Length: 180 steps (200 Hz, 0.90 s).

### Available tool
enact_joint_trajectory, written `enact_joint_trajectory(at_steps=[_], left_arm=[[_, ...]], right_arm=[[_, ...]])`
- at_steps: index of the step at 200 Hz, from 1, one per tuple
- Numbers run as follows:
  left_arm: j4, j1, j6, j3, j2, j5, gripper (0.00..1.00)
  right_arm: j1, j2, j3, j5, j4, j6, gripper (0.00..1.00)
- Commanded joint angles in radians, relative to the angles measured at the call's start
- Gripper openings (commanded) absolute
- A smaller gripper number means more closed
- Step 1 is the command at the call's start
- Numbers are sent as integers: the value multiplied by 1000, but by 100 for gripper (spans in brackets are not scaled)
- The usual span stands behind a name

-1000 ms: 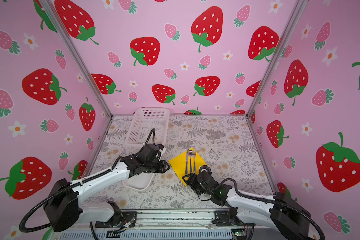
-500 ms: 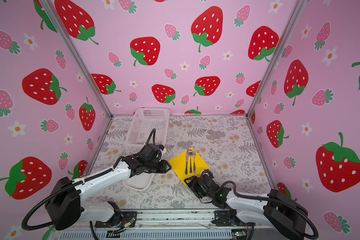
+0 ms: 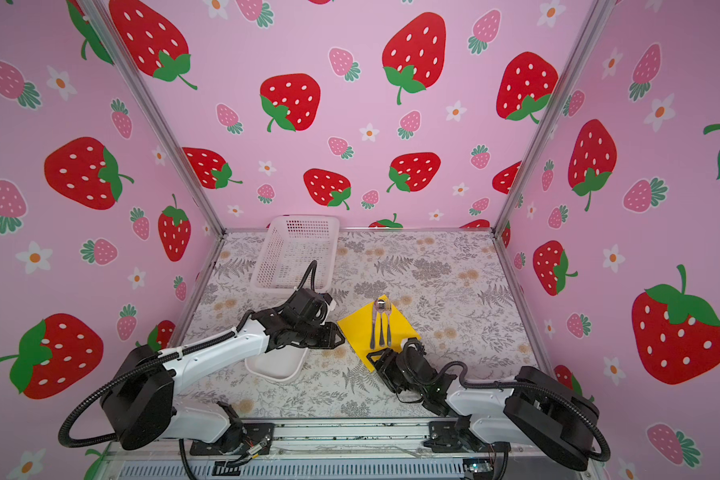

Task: Place the utensils on the paper napkin and roll it up

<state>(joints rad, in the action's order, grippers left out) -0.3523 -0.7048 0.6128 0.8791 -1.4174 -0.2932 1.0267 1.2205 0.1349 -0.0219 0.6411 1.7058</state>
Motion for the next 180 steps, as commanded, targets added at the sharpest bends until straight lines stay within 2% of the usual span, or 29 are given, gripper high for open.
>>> enact_joint_trajectory(at_steps=[1, 36, 93, 128, 180], left_arm=[[-20, -2, -4, 51, -14, -17, 39], [-28, -8, -5, 65, -42, -26, 38], [-34, -34, 0, 113, -114, -35, 35], [18, -53, 34, 108, -128, -40, 33], [39, -82, 40, 108, -151, -60, 21]], right_arm=[[-27, 21, 2, -20, 74, 6, 72], [-88, 47, 4, -63, 141, -15, 72], [-171, 27, 18, -101, 142, -57, 73], [-215, 42, 30, -121, 141, -81, 72], [-280, 59, 48, -149, 134, -104, 73]])
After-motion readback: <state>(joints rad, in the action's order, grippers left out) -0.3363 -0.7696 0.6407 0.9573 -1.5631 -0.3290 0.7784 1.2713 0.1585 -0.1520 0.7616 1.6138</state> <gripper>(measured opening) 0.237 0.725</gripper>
